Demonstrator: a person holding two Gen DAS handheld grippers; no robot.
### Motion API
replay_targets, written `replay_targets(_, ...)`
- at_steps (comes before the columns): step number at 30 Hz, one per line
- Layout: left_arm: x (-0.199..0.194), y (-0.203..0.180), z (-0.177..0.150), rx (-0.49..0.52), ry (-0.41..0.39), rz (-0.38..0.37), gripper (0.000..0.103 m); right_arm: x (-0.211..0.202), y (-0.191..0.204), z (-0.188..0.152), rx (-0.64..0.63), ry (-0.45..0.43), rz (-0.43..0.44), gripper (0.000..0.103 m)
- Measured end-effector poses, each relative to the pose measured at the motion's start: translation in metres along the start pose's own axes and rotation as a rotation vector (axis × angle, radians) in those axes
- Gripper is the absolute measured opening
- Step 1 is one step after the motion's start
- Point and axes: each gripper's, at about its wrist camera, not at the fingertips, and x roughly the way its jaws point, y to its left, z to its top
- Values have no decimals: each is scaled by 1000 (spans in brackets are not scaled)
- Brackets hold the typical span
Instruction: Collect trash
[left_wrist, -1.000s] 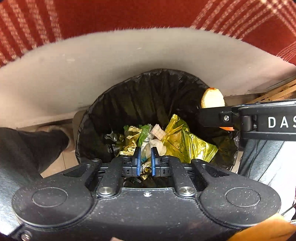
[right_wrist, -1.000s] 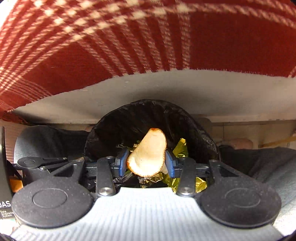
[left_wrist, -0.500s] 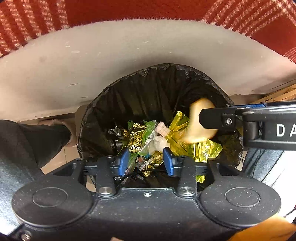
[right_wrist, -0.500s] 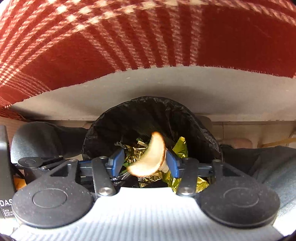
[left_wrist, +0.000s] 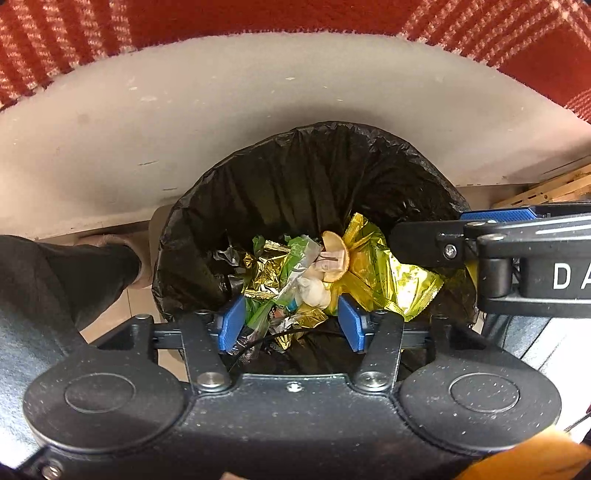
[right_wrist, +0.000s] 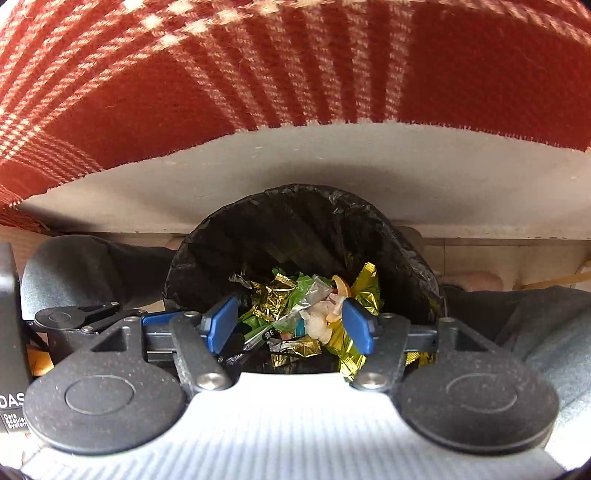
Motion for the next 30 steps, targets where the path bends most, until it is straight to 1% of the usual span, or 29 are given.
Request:
replay_targets(3,0,-1,0,-3,3,9,58,0,0,0,0,-1,-2,75)
replay_targets(6,-1,-1,0,-4,-3,13,64,1,0,0,0,-1,0,76)
replay_targets(9,-2,1,0,-9,-9,7,72,1,-1,0,1,0,0,76)
replay_targets(11,-2,2,0,-12,-11,-2,80,0,-1,0,1,0,0,76)
replay_targets(14,-4,2,0,-16,-19,-10,86,0,-1,0,1,0,0,76)
replay_targets(18,-5,2,1,-24,-26,-19,89,0,-1,0,0,0,0,76)
replay_targets(20,-4,3,1,-32,-21,-15,95,0,-1,0,0,0,0,76)
replay_targets(24,-3,5,1,-46,-19,-13,100,-1,-1,0,-1,-1,0,76)
replay_targets(25,-3,6,2,-49,-18,-14,103,-1,-1,0,-1,-1,0,76)
replay_targets(30,-1,5,2,-47,-5,6,103,-1,-1,-1,-2,0,-1,76)
